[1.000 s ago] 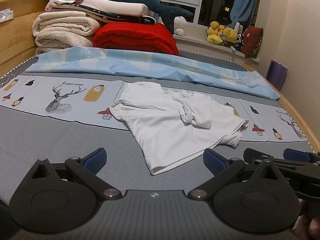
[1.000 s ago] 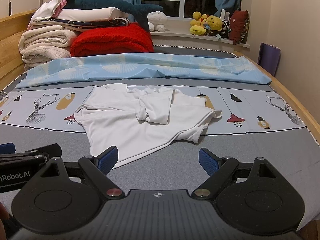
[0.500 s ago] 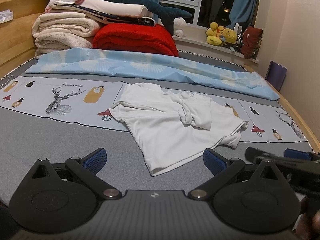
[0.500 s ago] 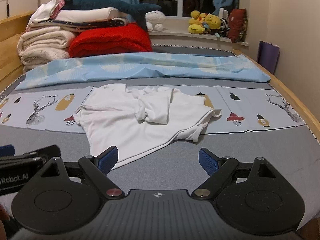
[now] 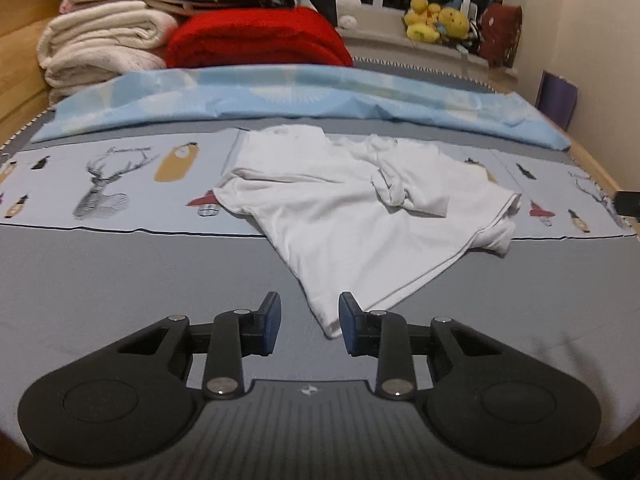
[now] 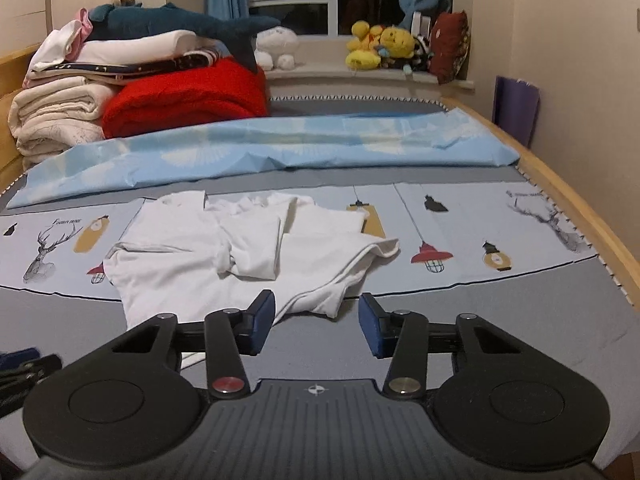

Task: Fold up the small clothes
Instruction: 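Grasp the white shirt's edge with the left tool while the right tool approaches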

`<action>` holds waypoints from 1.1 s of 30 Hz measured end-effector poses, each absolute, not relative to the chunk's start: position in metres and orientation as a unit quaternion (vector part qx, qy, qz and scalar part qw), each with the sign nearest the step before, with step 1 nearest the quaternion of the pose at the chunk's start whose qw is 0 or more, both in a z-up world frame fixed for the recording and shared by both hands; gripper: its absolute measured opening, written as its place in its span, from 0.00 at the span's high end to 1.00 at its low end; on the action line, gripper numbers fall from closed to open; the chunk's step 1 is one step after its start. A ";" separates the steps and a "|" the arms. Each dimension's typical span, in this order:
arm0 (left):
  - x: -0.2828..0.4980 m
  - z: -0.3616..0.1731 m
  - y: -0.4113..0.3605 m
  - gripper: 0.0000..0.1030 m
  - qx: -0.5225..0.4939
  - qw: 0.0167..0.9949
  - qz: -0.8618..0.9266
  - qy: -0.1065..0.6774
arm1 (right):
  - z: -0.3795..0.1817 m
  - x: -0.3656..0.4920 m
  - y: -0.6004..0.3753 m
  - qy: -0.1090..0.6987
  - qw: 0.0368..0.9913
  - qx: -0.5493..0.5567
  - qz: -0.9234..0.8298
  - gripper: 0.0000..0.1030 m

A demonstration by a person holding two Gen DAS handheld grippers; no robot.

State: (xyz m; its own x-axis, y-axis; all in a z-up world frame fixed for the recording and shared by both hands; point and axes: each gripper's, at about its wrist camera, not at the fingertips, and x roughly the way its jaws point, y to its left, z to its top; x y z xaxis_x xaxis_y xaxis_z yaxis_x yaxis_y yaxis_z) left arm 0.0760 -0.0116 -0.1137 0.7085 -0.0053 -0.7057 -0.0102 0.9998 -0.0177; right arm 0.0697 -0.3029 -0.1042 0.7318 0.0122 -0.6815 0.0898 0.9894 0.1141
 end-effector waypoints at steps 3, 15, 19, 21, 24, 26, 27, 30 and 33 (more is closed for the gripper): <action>0.110 -0.138 -0.013 0.59 -0.031 0.909 0.001 0.415 | -0.110 0.076 -0.313 0.375 0.922 0.094 -0.024 0.53; 0.192 -0.228 -0.018 0.47 -0.045 0.877 0.024 0.477 | -0.114 0.080 -0.347 0.360 0.921 0.131 -0.067 0.49; 0.195 -0.214 -0.026 0.95 0.008 0.876 -0.027 0.482 | -0.113 0.082 -0.356 0.351 0.922 0.144 -0.081 0.53; 0.185 -0.180 -0.017 0.96 0.027 0.887 -0.061 0.457 | -0.112 0.080 -0.363 0.341 0.923 0.148 -0.096 0.53; 0.156 -0.119 0.013 0.96 0.038 0.902 -0.117 0.413 | -0.111 0.081 -0.374 0.329 0.925 0.158 -0.101 0.53; 0.130 -0.088 0.048 0.96 0.045 0.907 -0.131 0.397 | -0.113 0.086 -0.382 0.328 0.926 0.153 -0.106 0.53; 0.120 -0.079 0.067 0.96 0.039 0.907 -0.129 0.399 | -0.115 0.089 -0.386 0.328 0.926 0.152 -0.108 0.53; 0.092 -0.079 0.132 0.95 0.023 0.889 -0.129 0.438 | -0.125 0.102 -0.395 0.332 0.925 0.149 -0.112 0.53; 0.082 -0.099 0.170 0.95 0.075 0.880 -0.080 0.463 | -0.148 0.124 -0.393 0.373 0.911 0.153 -0.087 0.52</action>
State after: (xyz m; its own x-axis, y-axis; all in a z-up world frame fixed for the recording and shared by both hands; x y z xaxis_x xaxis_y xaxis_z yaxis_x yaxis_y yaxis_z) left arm 0.0815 0.1705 -0.0987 0.5591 -0.0706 -0.8261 0.2102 0.9759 0.0589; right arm 0.1242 -0.3929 -0.1475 0.7063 -0.0434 -0.7066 0.2720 0.9381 0.2143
